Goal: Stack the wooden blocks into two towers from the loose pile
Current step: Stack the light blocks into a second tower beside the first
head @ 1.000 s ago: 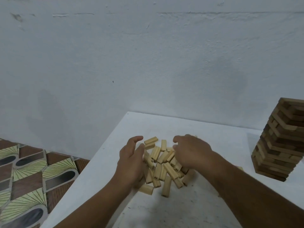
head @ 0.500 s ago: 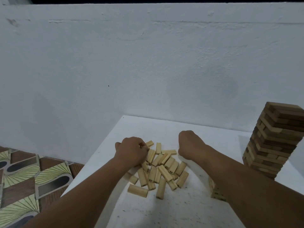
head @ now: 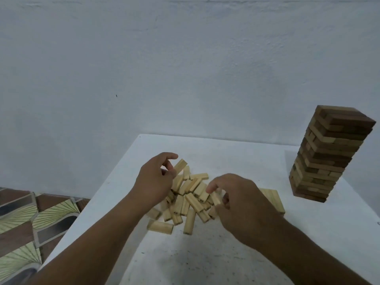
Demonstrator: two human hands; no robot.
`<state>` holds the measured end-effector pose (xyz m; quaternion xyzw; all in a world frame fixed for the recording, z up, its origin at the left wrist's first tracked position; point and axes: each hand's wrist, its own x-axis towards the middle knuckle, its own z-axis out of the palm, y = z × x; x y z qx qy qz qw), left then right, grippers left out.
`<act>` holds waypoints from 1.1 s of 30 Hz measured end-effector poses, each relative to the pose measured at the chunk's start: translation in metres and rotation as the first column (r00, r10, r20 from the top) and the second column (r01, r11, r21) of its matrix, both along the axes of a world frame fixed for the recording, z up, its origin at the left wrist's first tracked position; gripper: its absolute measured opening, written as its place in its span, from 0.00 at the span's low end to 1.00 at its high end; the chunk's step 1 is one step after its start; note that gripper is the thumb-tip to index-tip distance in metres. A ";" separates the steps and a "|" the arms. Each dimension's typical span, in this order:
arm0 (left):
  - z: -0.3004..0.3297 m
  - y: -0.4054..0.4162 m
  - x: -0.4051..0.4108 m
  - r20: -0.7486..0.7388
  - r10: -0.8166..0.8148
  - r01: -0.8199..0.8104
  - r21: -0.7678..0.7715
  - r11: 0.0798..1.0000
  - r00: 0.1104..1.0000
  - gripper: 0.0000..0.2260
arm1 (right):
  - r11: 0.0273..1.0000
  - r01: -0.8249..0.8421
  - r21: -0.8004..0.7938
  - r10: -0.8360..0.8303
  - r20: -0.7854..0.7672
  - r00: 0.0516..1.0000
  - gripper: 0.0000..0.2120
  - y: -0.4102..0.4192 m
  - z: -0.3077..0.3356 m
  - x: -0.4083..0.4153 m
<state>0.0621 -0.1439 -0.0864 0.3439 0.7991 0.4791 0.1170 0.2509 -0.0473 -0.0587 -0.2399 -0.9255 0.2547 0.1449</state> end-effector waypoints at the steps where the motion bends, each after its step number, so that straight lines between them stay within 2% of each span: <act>1: 0.001 -0.006 0.012 0.017 -0.045 0.045 -0.007 0.999 0.999 0.15 | 1.000 -0.001 -0.002 0.001 0.003 1.000 0.17 -0.004 -0.007 0.010; 5: -0.002 -0.025 0.057 0.007 -0.219 0.219 -0.075 0.973 0.976 0.16 | 1.000 -0.012 -0.027 0.014 0.074 0.997 0.12 -0.012 -0.028 0.040; 9: -0.014 -0.029 0.087 -0.058 -0.315 0.302 -0.160 0.940 0.947 0.15 | 0.998 -0.056 0.012 0.054 0.141 0.989 0.18 -0.008 -0.036 0.058; 11: -0.019 -0.028 0.098 -0.129 -0.330 0.299 -0.212 0.930 0.935 0.14 | 0.998 -0.064 0.013 0.062 0.138 0.988 0.25 -0.007 -0.041 0.061; 14: -0.020 -0.025 0.107 -0.212 -0.349 0.290 -0.264 0.920 0.913 0.10 | 0.998 -0.059 0.029 0.057 0.084 0.995 0.28 -0.005 -0.053 0.067; 18: -0.014 -0.025 0.110 -0.215 -0.361 0.301 -0.267 0.916 0.908 0.07 | 0.998 -0.048 0.047 0.046 0.029 0.999 0.15 -0.005 -0.063 0.073; 22: -0.011 -0.026 0.113 -0.254 -0.365 0.287 -0.299 0.910 0.895 0.07 | 0.996 -0.066 0.057 0.067 -0.013 0.998 0.20 -0.006 -0.066 0.073; 27: -0.020 -0.041 0.094 -0.394 -0.269 0.169 -0.269 0.948 0.879 0.10 | 0.992 -0.082 0.098 0.081 0.009 0.997 0.12 -0.008 -0.064 0.070; 31: -0.031 -0.054 0.085 -0.471 -0.250 0.097 -0.326 0.940 0.846 0.16 | 0.991 -0.094 0.094 0.094 -0.003 0.996 0.09 -0.007 -0.067 0.070; 33: -0.032 -0.057 0.088 -0.495 -0.261 0.099 -0.330 0.939 0.829 0.17 | 0.992 -0.086 0.089 0.089 -0.026 0.996 0.11 -0.007 -0.069 0.070</act>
